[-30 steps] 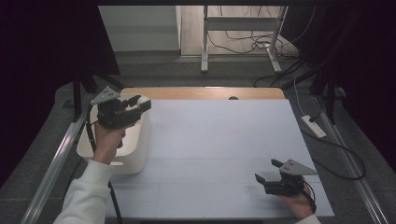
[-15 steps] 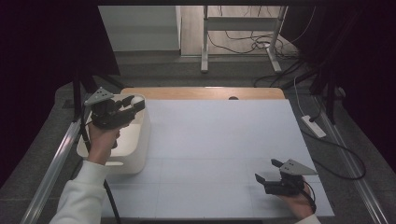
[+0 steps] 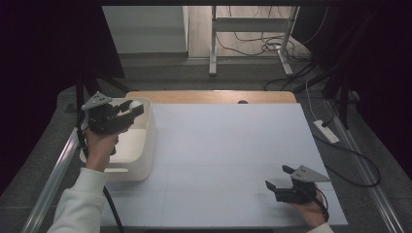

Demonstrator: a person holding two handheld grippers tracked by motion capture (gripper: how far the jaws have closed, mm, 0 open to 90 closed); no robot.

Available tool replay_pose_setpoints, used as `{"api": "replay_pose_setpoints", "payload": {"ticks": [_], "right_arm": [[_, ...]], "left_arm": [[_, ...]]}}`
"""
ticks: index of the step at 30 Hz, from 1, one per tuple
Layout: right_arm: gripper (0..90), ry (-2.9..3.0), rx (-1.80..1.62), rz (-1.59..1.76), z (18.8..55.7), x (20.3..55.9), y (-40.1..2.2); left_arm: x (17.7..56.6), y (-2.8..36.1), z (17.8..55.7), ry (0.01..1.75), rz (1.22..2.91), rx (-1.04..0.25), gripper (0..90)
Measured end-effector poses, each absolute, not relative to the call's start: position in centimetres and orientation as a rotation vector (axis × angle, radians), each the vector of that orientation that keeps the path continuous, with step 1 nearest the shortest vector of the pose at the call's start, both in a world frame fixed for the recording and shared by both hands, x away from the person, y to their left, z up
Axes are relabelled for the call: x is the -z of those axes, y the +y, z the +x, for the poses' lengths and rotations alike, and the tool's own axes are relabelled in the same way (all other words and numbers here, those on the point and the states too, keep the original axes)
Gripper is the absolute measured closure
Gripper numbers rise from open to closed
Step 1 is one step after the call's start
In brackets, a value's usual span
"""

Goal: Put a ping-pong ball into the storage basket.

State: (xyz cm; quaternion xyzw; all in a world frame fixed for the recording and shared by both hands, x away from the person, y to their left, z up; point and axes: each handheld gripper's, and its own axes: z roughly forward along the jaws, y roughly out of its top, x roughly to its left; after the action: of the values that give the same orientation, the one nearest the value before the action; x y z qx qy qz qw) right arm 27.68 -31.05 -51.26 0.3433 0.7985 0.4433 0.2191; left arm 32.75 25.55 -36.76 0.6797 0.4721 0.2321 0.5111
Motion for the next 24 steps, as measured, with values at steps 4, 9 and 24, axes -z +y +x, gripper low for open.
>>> {"api": "replay_pose_setpoints", "payload": {"ticks": [4,9,24], "right_arm": [[12.7,2.209,-1.227,0.950,27.7,51.3,-31.1],[12.7,2.214,-1.221,0.947,27.7,51.3,-31.0],[12.7,2.215,-1.215,0.949,27.7,51.3,-31.0]], "left_arm": [[36.8,25.9,32.7,1.150,1.632,-0.564,50.7],[36.9,26.4,32.6,1.164,1.628,-0.575,50.7],[37.3,27.9,32.5,1.209,1.615,-0.597,50.7]]}}
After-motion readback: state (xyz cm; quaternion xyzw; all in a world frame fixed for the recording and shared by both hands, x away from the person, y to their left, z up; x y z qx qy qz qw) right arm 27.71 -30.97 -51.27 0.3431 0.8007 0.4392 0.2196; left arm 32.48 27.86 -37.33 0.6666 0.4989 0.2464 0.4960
